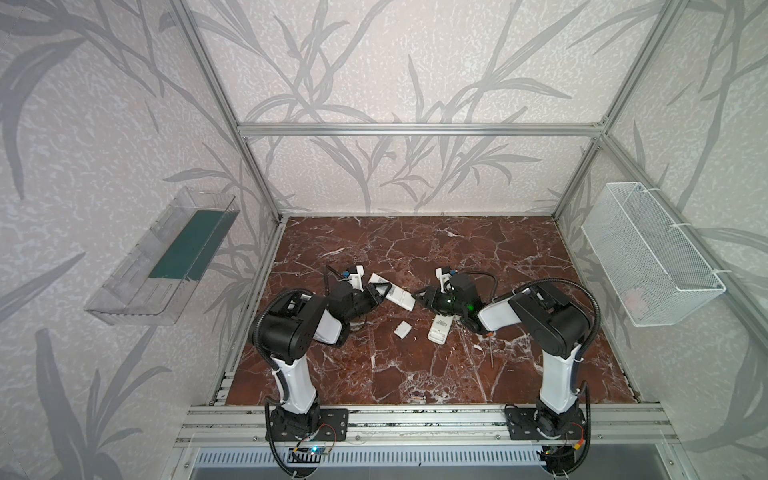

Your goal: Unload the batteries from the remote control

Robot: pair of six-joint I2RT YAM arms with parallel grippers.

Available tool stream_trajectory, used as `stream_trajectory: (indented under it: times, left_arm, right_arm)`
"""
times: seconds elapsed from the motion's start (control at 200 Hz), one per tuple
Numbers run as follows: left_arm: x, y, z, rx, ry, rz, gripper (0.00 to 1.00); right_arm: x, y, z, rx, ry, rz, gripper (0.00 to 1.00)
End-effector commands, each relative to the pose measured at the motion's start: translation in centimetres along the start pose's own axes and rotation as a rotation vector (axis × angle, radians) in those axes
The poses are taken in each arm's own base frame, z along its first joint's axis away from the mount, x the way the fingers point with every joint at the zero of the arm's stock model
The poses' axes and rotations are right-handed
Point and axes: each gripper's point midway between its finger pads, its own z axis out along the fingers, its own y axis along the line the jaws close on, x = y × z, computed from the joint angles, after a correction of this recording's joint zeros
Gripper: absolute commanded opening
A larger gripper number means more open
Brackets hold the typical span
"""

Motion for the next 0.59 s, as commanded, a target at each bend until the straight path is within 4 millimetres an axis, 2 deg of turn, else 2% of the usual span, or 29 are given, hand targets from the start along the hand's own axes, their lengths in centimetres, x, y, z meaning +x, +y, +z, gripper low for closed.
stream_trajectory:
  times: [0.0,0.17,0.325,0.415,0.59]
  left_arm:
    - [-0.7,-1.7,0.2,-0.001,0.015,0.113,0.02]
    - [0.8,-1.5,0.8,-0.139,0.133,0.247,0.02]
    - [2.2,-3.3,1.3,-0.248,0.225,0.454,0.02]
    - [2.0,-4.5,1.3,-0.277,0.233,0.547,0.02]
    - [1.2,-4.5,1.0,-0.321,0.223,0.59,0.02]
  right_arm:
    - [0.0,-0.1,-0.6,0.046,0.013,-0.048,0.46]
    - [-0.3,1.3,-1.5,0.079,0.031,-0.151,0.45]
    - [0.0,2.9,-2.2,0.126,0.061,-0.296,0.46]
    - [-0.1,3.0,-2.7,0.152,0.062,-0.328,0.46]
    - [0.2,3.1,-2.8,0.152,0.071,-0.327,0.46]
